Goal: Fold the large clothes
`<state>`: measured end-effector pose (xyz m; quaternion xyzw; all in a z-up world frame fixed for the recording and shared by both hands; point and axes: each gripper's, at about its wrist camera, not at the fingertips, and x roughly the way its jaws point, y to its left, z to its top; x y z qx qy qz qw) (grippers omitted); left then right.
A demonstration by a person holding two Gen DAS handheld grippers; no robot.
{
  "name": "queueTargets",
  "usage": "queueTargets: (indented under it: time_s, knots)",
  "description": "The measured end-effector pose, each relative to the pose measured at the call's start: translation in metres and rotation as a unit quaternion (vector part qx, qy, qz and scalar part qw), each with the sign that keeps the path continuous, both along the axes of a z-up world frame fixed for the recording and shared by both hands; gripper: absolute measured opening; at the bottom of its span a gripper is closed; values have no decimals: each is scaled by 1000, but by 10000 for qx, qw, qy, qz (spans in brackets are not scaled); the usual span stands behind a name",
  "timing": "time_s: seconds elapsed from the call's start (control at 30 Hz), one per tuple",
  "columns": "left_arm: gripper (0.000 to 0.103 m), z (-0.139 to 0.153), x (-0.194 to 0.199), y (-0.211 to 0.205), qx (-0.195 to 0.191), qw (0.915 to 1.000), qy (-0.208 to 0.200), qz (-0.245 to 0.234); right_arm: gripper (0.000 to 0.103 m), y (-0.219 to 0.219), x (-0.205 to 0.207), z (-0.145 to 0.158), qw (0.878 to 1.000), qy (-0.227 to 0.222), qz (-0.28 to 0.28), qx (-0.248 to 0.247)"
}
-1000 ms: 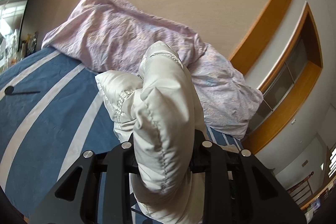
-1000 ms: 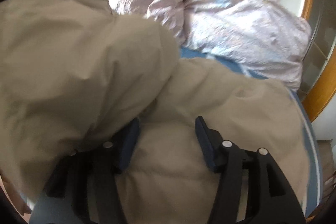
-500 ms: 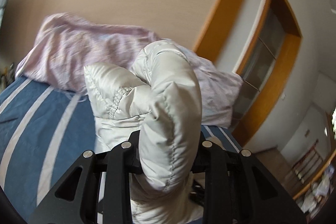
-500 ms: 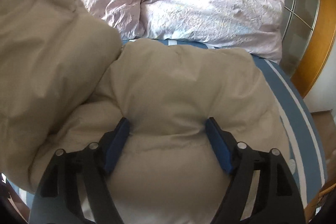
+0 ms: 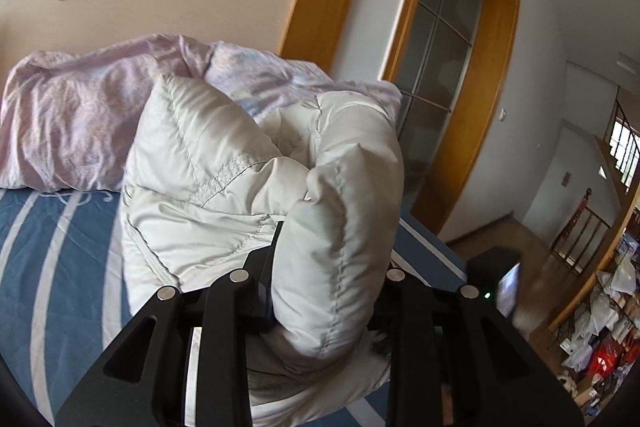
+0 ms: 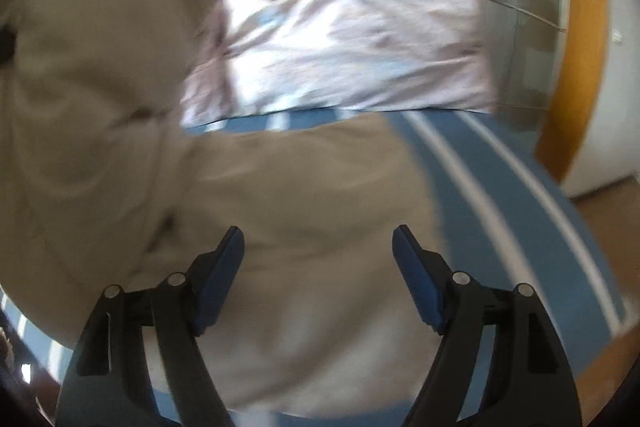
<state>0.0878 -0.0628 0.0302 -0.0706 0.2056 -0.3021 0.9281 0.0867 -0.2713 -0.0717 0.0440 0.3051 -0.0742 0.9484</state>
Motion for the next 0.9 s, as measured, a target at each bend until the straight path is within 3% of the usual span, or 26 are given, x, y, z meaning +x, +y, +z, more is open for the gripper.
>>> queueTargets:
  time_s: [0.13,0.27,0.4,0.63,0.9]
  knots:
    - [30,-9,-2,-23,305,9995,0,-118,77,-54,-14,6,9977,90,-649,148]
    - [32,-18,-5,-53,699,9972,-16,-263,77,-98,-21,17,9937,16,-805,784]
    - [32,-29,-3,-74,898,9952,50,-385,82,-127,-26,36,9841,-217,-492,1692]
    - [33,-46,-7,-108,1426,9888,-96,-426,88,-135,-24,69,9703,-431,141,2374]
    - [35,-65,-20,-133,1896,9799,-409,-458,88,-138,-5,81,9498,-232,721,3036]
